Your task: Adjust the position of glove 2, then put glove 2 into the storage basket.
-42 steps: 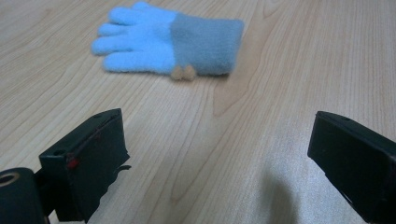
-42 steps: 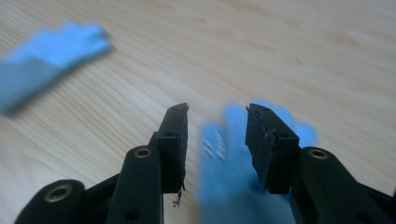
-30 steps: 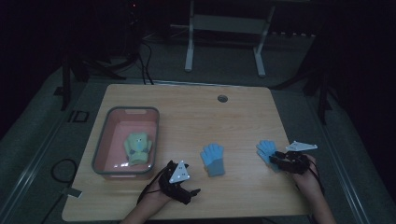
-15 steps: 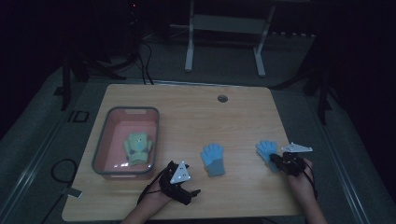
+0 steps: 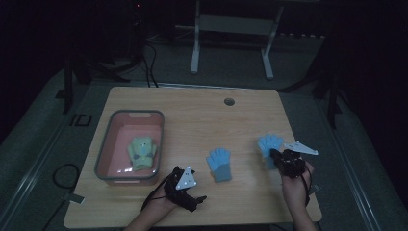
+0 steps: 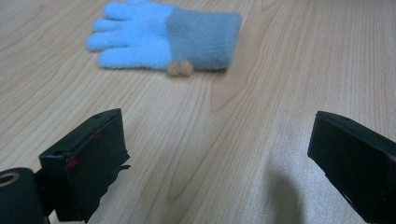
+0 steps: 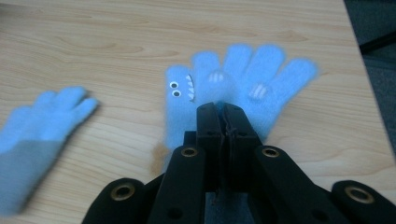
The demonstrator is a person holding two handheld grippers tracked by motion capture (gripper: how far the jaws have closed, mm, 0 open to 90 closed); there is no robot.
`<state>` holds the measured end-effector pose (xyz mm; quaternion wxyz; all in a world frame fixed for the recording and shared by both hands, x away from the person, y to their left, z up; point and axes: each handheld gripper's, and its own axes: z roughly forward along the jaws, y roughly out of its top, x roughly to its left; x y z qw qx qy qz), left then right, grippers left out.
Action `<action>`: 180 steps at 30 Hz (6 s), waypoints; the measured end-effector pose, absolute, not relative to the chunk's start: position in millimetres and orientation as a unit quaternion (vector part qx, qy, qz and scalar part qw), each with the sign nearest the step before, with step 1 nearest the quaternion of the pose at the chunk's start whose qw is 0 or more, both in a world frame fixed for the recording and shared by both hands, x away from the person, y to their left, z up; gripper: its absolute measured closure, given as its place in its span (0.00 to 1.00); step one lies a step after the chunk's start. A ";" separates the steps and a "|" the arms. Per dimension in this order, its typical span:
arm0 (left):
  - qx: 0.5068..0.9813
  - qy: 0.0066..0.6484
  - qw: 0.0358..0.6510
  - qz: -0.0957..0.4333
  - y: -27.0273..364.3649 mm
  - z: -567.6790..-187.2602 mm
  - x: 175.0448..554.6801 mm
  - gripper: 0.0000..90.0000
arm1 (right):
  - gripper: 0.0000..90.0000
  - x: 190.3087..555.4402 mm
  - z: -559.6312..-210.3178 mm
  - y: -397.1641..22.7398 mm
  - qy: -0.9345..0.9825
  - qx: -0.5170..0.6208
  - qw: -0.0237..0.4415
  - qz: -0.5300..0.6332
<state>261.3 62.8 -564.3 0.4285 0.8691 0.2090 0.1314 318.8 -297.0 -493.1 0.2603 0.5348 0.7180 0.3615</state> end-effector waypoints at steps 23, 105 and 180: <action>0.868 0.209 0.432 0.130 62.4 -562.9 260.7 0.05 | 0.96 307.5 -534.3 -255.3 0.699 0.589 0.220 0.340; 0.866 0.199 0.443 0.118 64.9 -562.9 260.4 0.05 | 0.96 335.4 -500.7 -172.9 0.874 0.294 0.135 0.364; 0.915 0.105 0.359 0.152 -21.3 -554.9 308.3 0.52 | 0.30 395.3 -552.7 -186.8 0.867 0.342 0.081 0.354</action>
